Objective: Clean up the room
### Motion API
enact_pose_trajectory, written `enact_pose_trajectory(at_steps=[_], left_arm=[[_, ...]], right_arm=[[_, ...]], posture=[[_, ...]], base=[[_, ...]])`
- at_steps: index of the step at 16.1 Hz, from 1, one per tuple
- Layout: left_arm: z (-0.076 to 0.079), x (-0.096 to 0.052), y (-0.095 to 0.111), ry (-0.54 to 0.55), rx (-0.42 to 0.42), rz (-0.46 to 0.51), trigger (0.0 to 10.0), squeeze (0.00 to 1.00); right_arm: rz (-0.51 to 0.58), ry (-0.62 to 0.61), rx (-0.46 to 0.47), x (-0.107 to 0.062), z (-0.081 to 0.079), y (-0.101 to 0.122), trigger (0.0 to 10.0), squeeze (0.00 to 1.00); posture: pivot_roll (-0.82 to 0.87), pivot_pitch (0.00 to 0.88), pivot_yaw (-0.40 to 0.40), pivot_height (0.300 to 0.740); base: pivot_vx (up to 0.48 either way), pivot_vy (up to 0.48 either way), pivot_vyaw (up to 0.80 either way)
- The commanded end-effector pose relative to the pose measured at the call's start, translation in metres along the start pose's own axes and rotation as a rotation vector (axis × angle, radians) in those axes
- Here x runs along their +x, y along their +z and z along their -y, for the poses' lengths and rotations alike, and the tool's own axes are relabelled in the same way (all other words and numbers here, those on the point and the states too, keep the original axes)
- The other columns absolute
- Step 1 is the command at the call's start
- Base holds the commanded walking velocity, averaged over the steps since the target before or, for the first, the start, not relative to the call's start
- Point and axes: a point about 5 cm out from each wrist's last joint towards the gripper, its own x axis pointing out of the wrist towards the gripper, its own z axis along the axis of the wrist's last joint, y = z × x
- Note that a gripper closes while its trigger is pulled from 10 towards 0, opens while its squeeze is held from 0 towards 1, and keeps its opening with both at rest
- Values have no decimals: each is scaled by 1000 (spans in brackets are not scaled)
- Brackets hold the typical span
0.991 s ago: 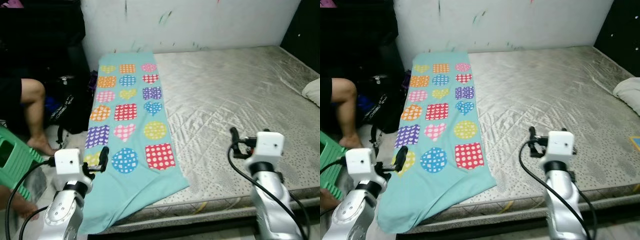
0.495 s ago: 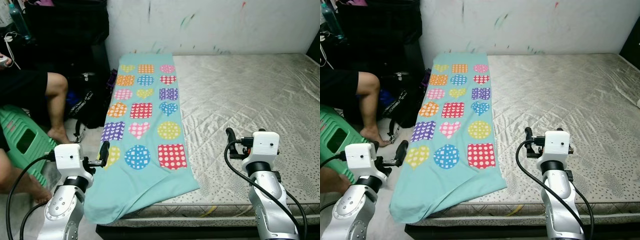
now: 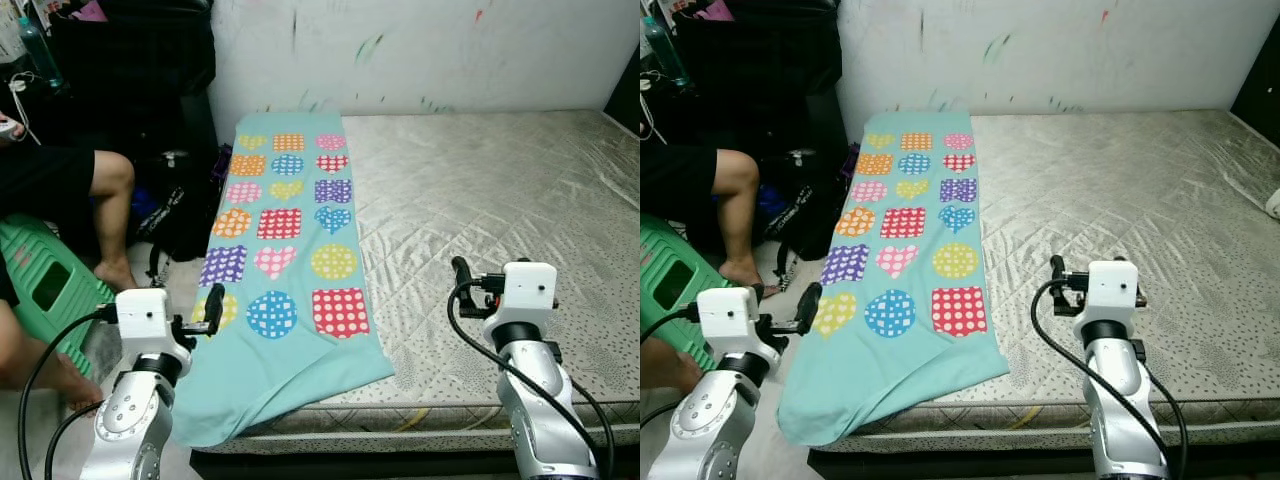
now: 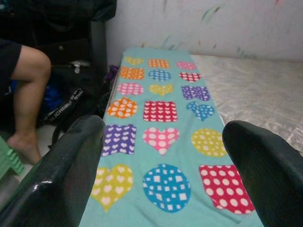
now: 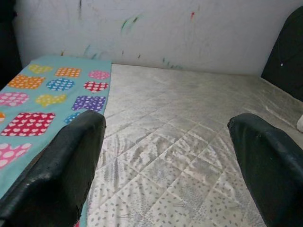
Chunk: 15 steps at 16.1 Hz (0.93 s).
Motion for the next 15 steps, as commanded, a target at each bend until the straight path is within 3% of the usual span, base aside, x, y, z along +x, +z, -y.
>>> enact_pose_trajectory(at_steps=[1,15], left_arm=[[-1,1,1,14,16,2,10000,0],[3,3,1,15,38,-8,10000,0]], right_arm=[[-5,5,-7,3,-2,1,10000,0],[-30,3,-39,5,-8,-2,10000,0]], posture=[[-117,0,31,740],[-108,0,27,740]], base=[[0,0,0],[0,0,0]])
